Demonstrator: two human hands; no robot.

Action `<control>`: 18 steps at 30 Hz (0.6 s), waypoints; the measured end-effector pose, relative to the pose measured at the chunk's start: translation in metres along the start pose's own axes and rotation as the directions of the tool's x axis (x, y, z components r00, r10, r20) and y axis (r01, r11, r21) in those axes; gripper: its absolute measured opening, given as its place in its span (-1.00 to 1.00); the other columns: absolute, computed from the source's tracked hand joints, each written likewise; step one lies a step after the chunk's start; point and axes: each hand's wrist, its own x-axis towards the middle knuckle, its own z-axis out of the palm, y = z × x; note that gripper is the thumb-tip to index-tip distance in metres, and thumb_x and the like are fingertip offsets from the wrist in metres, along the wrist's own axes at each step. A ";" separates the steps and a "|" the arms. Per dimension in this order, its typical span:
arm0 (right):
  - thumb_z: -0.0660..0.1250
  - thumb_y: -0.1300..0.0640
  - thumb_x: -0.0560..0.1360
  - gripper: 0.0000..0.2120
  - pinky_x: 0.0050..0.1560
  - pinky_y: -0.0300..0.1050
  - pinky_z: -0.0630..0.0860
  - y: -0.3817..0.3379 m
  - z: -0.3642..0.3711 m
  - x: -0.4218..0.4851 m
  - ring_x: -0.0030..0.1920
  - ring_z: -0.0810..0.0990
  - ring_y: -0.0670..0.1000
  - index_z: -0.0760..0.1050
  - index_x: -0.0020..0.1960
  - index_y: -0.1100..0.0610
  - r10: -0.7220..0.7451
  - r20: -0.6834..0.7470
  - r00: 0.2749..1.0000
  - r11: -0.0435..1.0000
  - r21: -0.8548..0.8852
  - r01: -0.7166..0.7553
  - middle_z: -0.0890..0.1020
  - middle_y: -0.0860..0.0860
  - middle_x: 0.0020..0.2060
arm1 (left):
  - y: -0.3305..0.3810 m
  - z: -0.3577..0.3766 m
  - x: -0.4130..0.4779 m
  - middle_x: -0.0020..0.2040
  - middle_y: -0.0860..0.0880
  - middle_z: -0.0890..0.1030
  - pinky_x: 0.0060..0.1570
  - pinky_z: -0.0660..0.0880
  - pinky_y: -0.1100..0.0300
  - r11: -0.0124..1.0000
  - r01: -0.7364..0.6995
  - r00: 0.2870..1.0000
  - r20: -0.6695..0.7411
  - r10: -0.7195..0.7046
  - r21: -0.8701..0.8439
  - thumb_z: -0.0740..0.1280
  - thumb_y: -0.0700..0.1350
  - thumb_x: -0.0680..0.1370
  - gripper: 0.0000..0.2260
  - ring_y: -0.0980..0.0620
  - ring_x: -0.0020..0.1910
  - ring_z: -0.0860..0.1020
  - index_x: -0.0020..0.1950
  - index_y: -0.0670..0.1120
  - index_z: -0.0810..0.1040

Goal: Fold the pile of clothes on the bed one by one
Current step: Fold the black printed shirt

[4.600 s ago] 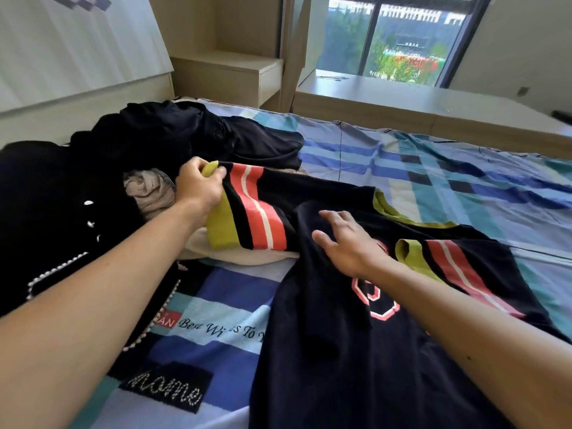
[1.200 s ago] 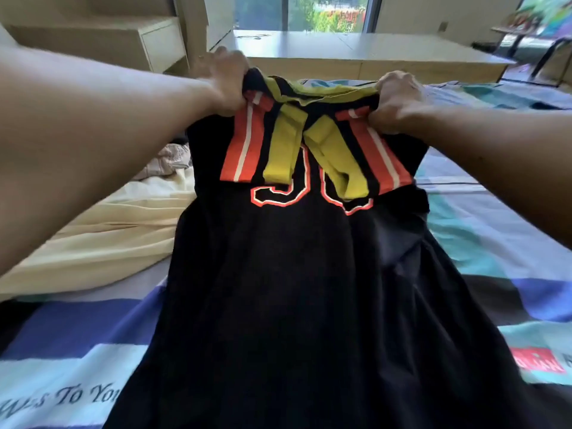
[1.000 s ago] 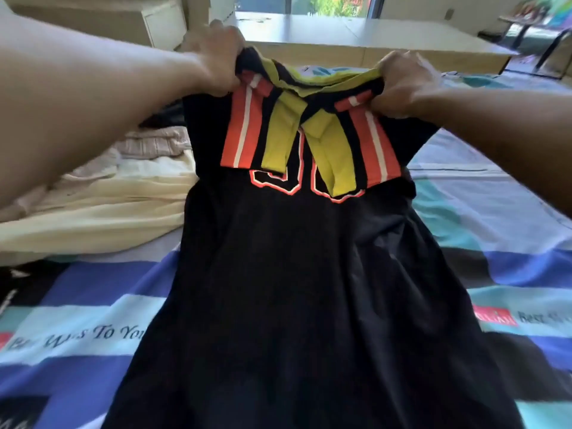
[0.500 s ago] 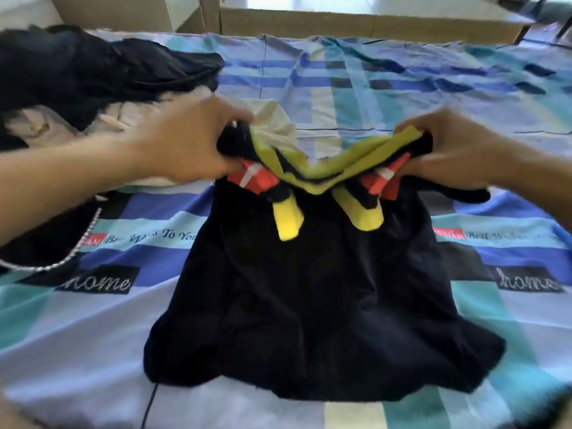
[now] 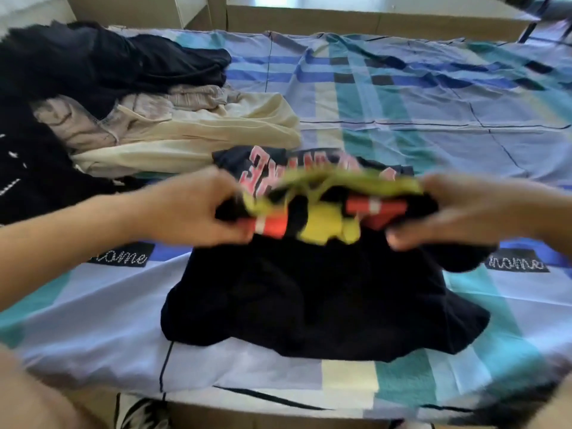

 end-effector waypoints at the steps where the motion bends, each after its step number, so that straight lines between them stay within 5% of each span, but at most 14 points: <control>1: 0.53 -0.22 0.34 -0.71 -0.14 -0.22 0.57 0.002 0.006 -0.007 -0.23 0.61 -0.17 0.59 0.03 -0.32 0.086 0.196 0.977 0.982 -0.180 -0.050 0.67 -0.21 -0.24 | -0.001 0.009 -0.009 -0.25 0.15 0.61 -0.23 0.52 0.13 0.985 -0.035 0.985 0.171 0.006 0.167 0.37 0.22 0.37 -0.82 0.18 -0.29 0.55 -0.12 0.18 0.59; 3: 0.45 -0.49 0.21 -0.51 -0.02 -0.03 0.57 0.016 0.015 -0.018 -0.19 0.60 -0.14 0.59 0.02 -0.26 0.247 0.398 0.884 0.933 -0.345 -0.105 0.63 -0.17 -0.20 | -0.002 0.017 -0.025 -0.22 0.16 0.60 -0.21 0.49 0.22 0.975 -0.036 0.880 0.469 -0.073 0.220 0.42 0.27 0.38 -0.84 0.16 -0.21 0.56 -0.15 0.25 0.57; 5: 0.39 -0.57 0.17 -0.38 -0.01 -0.11 0.54 0.026 0.018 -0.022 -0.14 0.60 -0.13 0.62 0.07 -0.22 0.216 0.358 0.909 0.972 -0.165 -0.166 0.65 -0.10 -0.13 | -0.008 0.014 -0.031 -0.20 0.13 0.63 -0.15 0.51 0.18 0.991 0.133 0.835 0.539 -0.111 -0.002 0.41 0.27 0.45 -0.83 0.12 -0.20 0.58 -0.11 0.21 0.63; 7: 0.43 -0.54 0.14 -0.32 -0.08 -0.11 0.52 0.043 0.014 -0.015 -0.16 0.59 -0.08 0.66 0.02 -0.06 0.175 0.062 0.983 0.971 0.152 -0.183 0.66 0.04 -0.17 | -0.030 0.009 -0.024 -0.18 0.13 0.66 -0.11 0.51 0.16 0.969 0.224 0.934 0.306 -0.183 -0.104 0.30 0.35 0.45 -0.68 0.13 -0.19 0.59 -0.10 0.16 0.65; 10: 0.50 -0.47 0.15 -0.24 -0.09 -0.04 0.50 0.088 0.010 0.011 -0.12 0.61 0.08 0.60 0.07 0.10 0.376 -0.390 0.841 0.890 0.403 -0.211 0.64 0.11 -0.14 | -0.069 0.015 -0.001 -0.14 0.10 0.68 -0.09 0.52 0.13 0.901 0.410 0.905 -0.055 -0.421 -0.142 0.33 0.35 0.43 -0.63 0.08 -0.12 0.62 -0.05 0.09 0.65; 13: 0.49 -0.21 0.38 -0.54 -0.07 -0.06 0.56 0.107 0.007 0.039 -0.10 0.64 0.06 0.53 0.08 0.10 0.526 -0.351 0.775 0.726 0.659 -0.195 0.65 0.13 -0.02 | -0.100 0.027 0.040 -0.12 -0.01 0.62 -0.07 0.55 0.06 0.725 0.592 0.735 -0.134 -0.665 -0.351 0.37 0.19 0.56 -0.69 -0.03 -0.15 0.59 0.04 -0.05 0.58; 16: 0.42 -0.18 0.46 -0.60 -0.30 -0.18 0.43 0.118 0.000 0.065 -0.31 0.55 -0.06 0.50 0.13 0.07 0.571 -0.278 0.772 0.614 0.769 -0.177 0.59 0.11 -0.07 | -0.117 0.028 0.081 -0.24 -0.09 0.58 -0.32 0.50 0.13 0.408 0.488 0.596 -0.046 -0.802 -0.772 0.43 0.22 0.47 -0.58 -0.07 -0.33 0.53 0.02 -0.13 0.56; 18: 0.40 -0.16 0.51 -0.66 -0.35 -0.20 0.36 0.126 -0.003 0.084 -0.35 0.52 -0.06 0.52 0.12 0.07 0.597 -0.299 0.745 0.623 0.758 -0.195 0.56 0.10 -0.10 | -0.127 0.027 0.100 -0.14 -0.13 0.69 -0.22 0.63 0.00 0.198 0.400 0.544 0.059 -0.837 -0.895 0.51 0.30 0.27 -0.37 -0.13 -0.24 0.65 0.12 -0.13 0.57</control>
